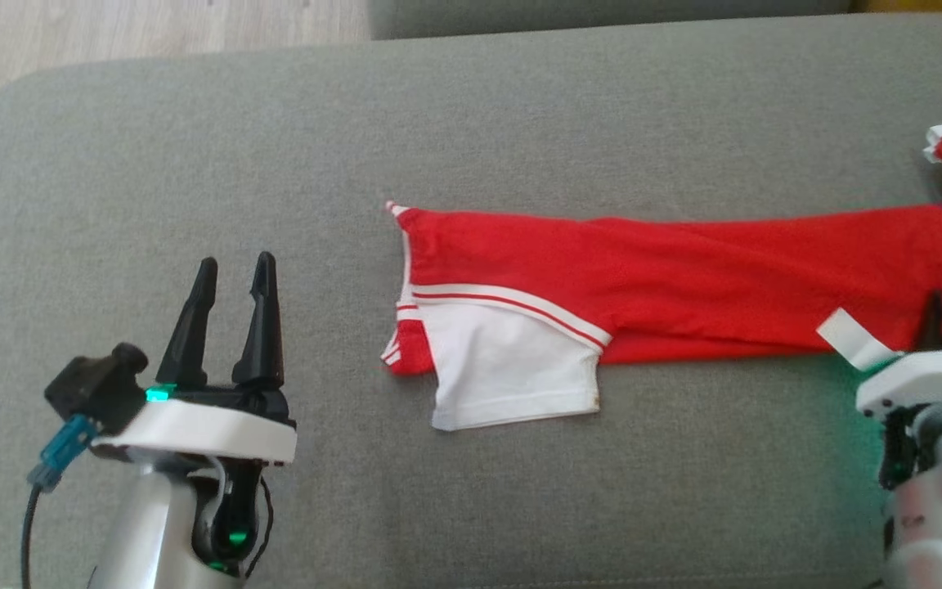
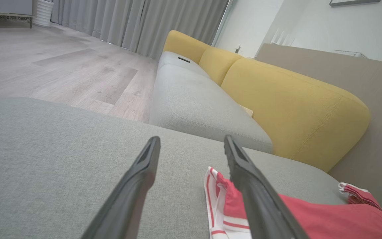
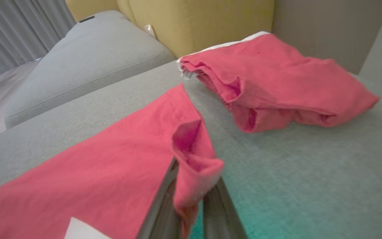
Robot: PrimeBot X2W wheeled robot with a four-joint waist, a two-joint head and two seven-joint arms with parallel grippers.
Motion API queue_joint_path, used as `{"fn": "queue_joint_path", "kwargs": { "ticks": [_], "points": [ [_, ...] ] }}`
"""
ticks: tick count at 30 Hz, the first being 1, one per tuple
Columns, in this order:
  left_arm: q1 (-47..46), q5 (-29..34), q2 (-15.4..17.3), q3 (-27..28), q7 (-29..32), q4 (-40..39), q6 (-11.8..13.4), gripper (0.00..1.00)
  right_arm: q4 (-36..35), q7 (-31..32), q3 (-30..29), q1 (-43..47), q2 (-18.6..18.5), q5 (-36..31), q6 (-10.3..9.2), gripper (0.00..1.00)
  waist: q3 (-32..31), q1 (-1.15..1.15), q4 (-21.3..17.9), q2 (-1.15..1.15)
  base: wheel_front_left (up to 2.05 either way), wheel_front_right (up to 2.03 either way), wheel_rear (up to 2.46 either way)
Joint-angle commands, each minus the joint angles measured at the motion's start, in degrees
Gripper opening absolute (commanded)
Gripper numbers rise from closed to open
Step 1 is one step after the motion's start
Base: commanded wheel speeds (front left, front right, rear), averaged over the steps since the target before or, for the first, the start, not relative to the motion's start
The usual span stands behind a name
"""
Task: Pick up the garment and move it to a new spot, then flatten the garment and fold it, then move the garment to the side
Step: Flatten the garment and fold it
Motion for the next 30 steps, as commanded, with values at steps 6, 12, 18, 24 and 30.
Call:
{"fn": "queue_joint_path", "kwargs": {
  "ticks": [6, 12, 18, 24, 30],
  "points": [
    [-0.26, -0.96, 0.37, 1.62, -0.7, -1.49, -0.35, 1.0, -5.47, -0.78, 2.04, -0.73, 1.26, -0.97, 0.37, 0.0, -2.11, 0.0, -0.21, 0.0, 0.0, 0.0, 0.0],
    [0.31, -1.38, 0.37, 1.41, -0.7, -1.05, -0.35, 1.0, -7.09, -0.73, 19.29, -1.66, 1.45, 11.87, 0.37, 0.0, -4.34, 0.0, 0.44, 0.0, 0.0, 0.0, 0.0],
    [1.18, -1.78, 0.37, 1.06, -0.7, -0.96, -0.35, 1.0, -16.44, 1.68, 39.29, 1.7, 1.47, 26.37, 0.37, 0.0, -6.03, 0.0, 1.93, 0.0, 0.0, 0.0, 0.0],
    [1.73, -1.96, 0.37, 0.99, -0.7, -1.04, -0.35, 1.0, -22.41, 4.33, 51.85, 4.32, 1.47, 33.3, 0.37, 0.0, -6.33, 0.0, 4.37, 0.0, 0.0, 0.0, 0.0],
    [1.69, -2.41, 0.37, 0.44, -0.7, -0.92, -0.35, 1.0, -20.95, 4.09, 58.34, 4.23, 1.47, 37.65, 0.37, 0.0, -5.68, 0.0, 7.57, 0.0, 0.0, 0.0, 0.0]
  ]
}}
